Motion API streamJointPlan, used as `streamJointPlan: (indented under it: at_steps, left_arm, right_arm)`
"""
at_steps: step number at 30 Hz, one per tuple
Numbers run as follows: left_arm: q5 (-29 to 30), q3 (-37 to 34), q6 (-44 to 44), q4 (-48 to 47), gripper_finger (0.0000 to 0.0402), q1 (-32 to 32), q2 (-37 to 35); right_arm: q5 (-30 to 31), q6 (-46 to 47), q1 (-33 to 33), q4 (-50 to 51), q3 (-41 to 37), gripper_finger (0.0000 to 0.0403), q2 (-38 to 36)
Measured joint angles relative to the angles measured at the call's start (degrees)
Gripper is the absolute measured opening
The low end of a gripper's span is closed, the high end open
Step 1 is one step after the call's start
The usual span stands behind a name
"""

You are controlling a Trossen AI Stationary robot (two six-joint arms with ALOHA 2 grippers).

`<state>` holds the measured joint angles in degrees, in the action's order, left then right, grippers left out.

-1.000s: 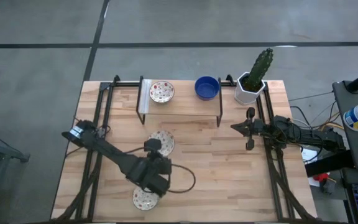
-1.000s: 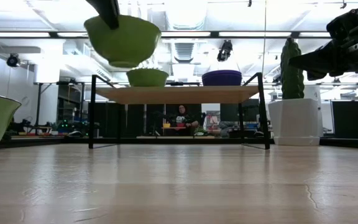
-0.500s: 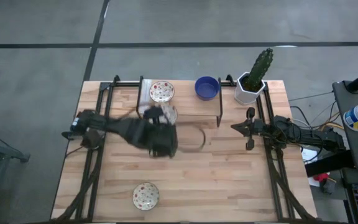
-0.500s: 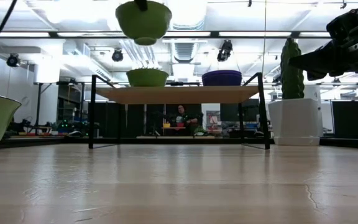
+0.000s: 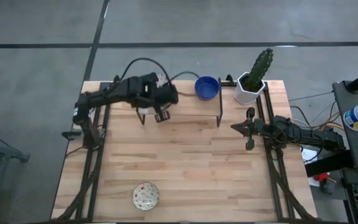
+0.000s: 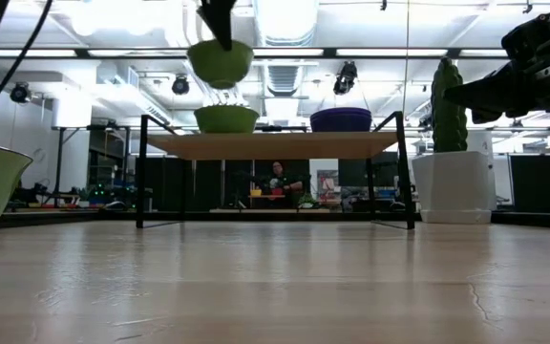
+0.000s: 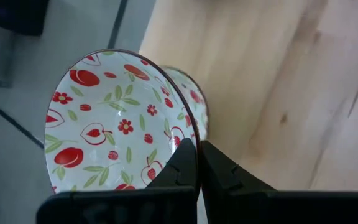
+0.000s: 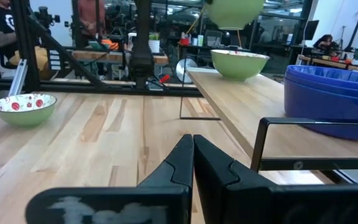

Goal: Pick & Place Mini bowls
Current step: Stack the top white bowl on top of the white bowl on the shelf

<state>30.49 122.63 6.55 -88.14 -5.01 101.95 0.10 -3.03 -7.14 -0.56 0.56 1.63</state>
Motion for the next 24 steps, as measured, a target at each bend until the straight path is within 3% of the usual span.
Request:
streamJointPlan:
  at_steps: [11, 24]
  left_arm:
    - [-1.1, -2.9, -5.2, 4.7, 0.0, -7.4, 0.7]
    - [-3.9, -11.2, -5.4, 9.3, 0.0, -8.6, 0.8]
  right_arm:
    - [0.0, -0.1, 0.0, 0.0, 0.0, 0.0008, 0.0]
    - [0.0, 0.0, 0.0, 0.0, 0.0, 0.0008, 0.0]
